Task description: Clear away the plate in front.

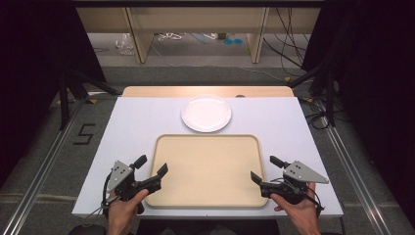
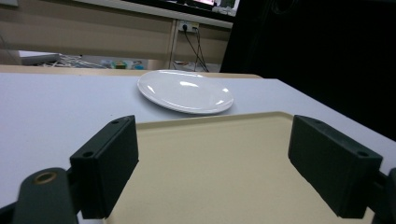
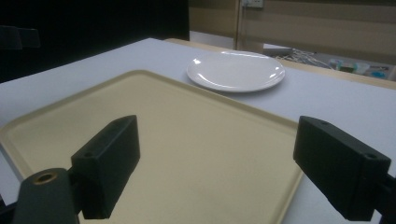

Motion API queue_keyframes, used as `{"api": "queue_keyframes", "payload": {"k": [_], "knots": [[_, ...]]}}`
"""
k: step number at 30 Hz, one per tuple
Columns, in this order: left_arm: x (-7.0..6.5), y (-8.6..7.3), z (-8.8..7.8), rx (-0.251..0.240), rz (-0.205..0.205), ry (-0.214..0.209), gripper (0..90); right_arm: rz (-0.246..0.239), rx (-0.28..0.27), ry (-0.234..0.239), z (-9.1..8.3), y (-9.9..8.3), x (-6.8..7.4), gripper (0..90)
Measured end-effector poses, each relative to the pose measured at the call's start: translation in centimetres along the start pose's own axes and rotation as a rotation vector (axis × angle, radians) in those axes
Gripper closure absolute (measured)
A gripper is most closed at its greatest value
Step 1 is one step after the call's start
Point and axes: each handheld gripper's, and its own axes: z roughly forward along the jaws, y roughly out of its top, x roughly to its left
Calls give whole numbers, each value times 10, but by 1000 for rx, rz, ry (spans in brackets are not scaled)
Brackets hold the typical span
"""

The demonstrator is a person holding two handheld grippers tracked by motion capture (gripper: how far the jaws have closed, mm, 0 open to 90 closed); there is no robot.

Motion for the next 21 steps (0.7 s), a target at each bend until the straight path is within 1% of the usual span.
{"api": "queue_keyframes", "payload": {"k": [3, 6, 9, 10, 13, 14, 16, 18, 19, 20, 21], "knots": [[-1, 0, 1, -2, 5, 6, 156, 0, -2, 4, 0, 0, 0, 156], [-2, 0, 2, 1, 3, 3, 156, -1, -4, 5, 0, 0, 0, 156], [-2, 0, 3, 6, 13, 0, 155, 0, -7, 8, 0, 0, 1, 156], [-3, 0, 3, 9, 6, 7, 155, 0, -9, 9, 1, 0, 1, 156], [-3, -1, 5, 13, 9, -6, 156, 3, -10, 10, 1, 0, 1, 156], [-3, -1, 6, 16, -1, -2, 156, 3, -11, 10, 1, 0, 1, 156], [-3, -1, 8, 22, 4, -2, 156, 4, -12, 10, 1, 0, 1, 156], [-3, -2, 9, 25, -3, -7, 156, 3, -16, 10, 1, 0, 1, 156], [-3, -2, 11, 22, -14, -7, 156, 3, -18, 10, 1, 0, 1, 156], [-3, -2, 12, 25, -13, -9, 156, 3, -19, 12, 1, 0, 1, 156], [-3, -2, 14, 28, -14, -12, 156, 2, -6, 15, 1, 0, 0, 156]]}}
